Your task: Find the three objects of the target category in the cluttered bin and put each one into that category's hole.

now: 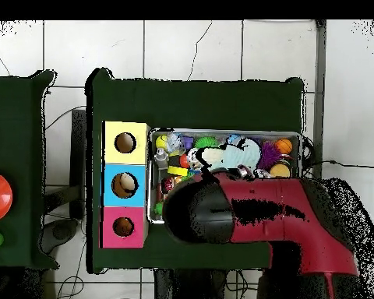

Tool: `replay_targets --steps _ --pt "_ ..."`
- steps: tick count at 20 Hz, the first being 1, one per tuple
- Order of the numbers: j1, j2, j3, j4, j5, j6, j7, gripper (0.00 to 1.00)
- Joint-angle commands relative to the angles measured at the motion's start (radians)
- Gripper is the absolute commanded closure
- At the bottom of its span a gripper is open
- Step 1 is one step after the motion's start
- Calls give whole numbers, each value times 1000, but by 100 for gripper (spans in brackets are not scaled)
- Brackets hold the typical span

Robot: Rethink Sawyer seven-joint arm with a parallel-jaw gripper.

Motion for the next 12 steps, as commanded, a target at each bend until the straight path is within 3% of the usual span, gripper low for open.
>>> replay_targets --steps 1,5,12 --pt "58 11 24 82 4 0 23 100" --pt "106 43 2 103 -7 -49 114 100" --pt "160 142 -31 77 -22 -108 187 100"
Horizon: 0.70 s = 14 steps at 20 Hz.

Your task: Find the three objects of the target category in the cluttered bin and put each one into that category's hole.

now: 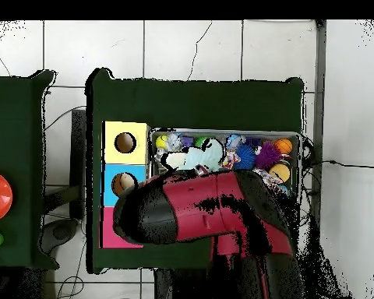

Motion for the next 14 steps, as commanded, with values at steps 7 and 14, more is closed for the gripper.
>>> replay_targets --steps 7,14 --pt "24 231 -54 68 -28 -260 203 100" --pt "-2 306 -81 80 -34 -390 167 100"
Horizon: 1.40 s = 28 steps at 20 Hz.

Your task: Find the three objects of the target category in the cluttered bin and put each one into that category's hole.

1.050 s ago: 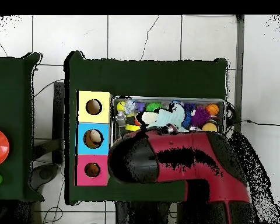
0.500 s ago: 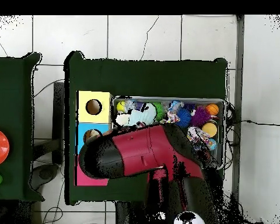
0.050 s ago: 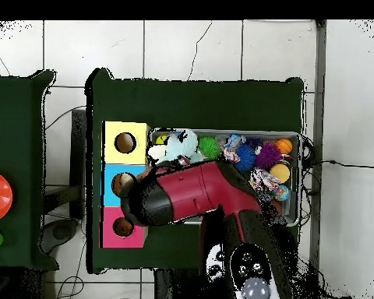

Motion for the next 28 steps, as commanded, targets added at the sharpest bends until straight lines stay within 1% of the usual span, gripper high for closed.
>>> replay_targets --steps 1,6,11,13,17,22,25,26,28 --pt "-43 117 -57 77 -36 -122 161 100" --pt "-65 169 -81 84 -62 -209 133 100" --pt "-57 257 -145 82 -111 -329 156 100" --pt "-65 284 -159 89 -118 -376 157 100" --pt "-73 306 -170 100 -120 -422 149 100" --pt "-64 337 -205 110 -112 -480 162 100" --pt "-48 340 -223 108 -102 -484 157 100" --pt "-43 341 -229 107 -99 -485 155 0" --pt "-47 340 -229 113 -97 -487 146 0"
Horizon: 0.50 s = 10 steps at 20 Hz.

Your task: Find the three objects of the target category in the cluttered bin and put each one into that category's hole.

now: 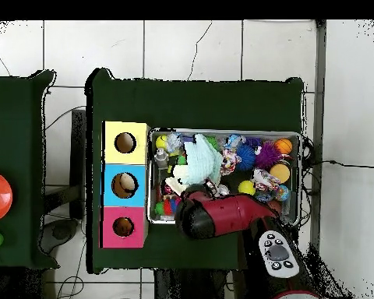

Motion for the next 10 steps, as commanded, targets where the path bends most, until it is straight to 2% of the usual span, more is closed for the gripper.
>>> replay_targets --steps 1,7,10 --pt "5 39 -36 31 -34 -26 143 0" --pt "0 26 -34 41 -29 -30 137 0" --pt "-29 -28 8 56 -5 34 104 0"
